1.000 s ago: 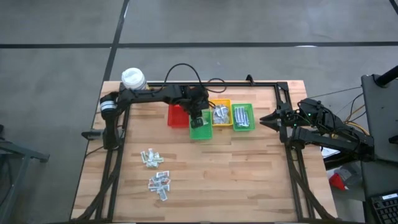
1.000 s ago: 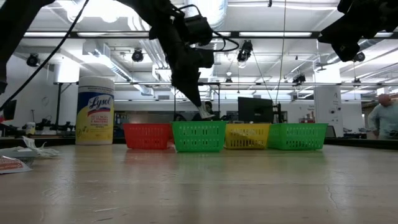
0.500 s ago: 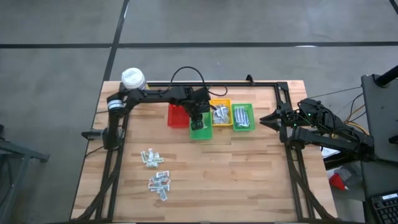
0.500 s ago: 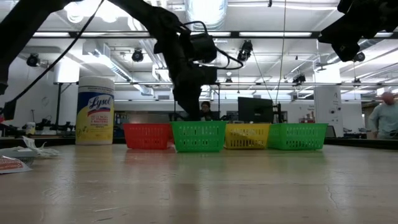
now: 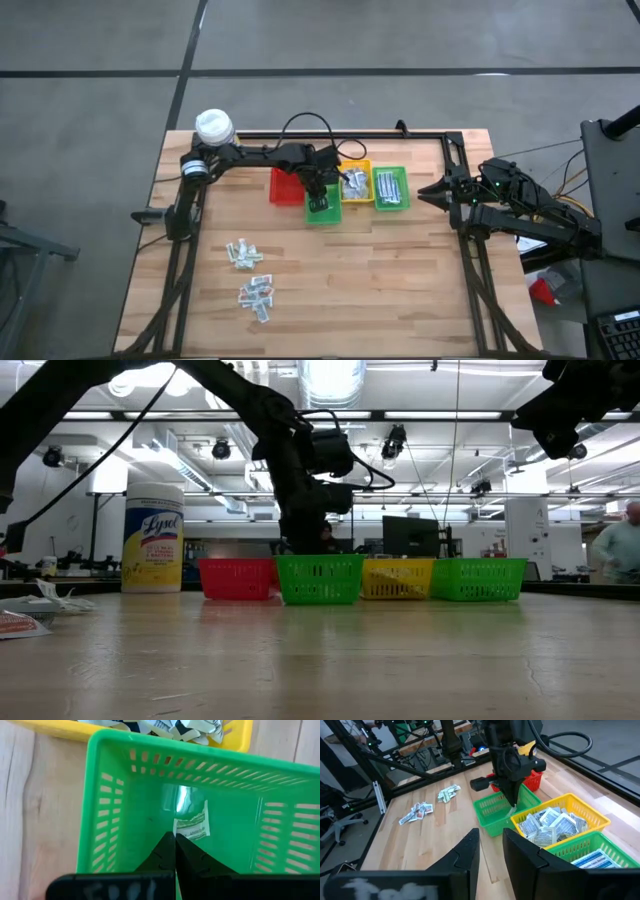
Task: Pick & Place First Aid Supplies
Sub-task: Put the green bandage into the left green basket
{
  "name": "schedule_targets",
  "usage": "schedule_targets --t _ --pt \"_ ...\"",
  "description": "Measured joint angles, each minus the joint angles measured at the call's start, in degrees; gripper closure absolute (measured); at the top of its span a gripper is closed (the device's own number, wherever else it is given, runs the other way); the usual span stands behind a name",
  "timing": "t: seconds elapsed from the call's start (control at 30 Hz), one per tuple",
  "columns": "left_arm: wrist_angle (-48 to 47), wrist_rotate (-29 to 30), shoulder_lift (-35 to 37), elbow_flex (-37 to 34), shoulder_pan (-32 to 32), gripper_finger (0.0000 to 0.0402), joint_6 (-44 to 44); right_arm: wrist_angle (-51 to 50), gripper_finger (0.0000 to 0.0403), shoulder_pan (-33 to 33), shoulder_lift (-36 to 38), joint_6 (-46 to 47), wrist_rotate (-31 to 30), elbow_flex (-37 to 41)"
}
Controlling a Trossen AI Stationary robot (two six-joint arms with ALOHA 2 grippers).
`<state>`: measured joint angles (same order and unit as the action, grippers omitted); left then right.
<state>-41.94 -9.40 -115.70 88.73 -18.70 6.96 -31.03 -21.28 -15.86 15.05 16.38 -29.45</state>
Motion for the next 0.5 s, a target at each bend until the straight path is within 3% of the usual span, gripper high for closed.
schedule_targets --t 0.27,0.5 --pt "1.38 0.50 0.00 0.00 0.00 0.0395 -1.34 0.00 0.0335 0.00 0.00 0.00 0.00 0.00" --pt "1.45 1.78 0.00 -0.02 0.02 0.0352 -2.60 0.00 0.0325 0.00 -0.02 0.00 0.00 -0.01"
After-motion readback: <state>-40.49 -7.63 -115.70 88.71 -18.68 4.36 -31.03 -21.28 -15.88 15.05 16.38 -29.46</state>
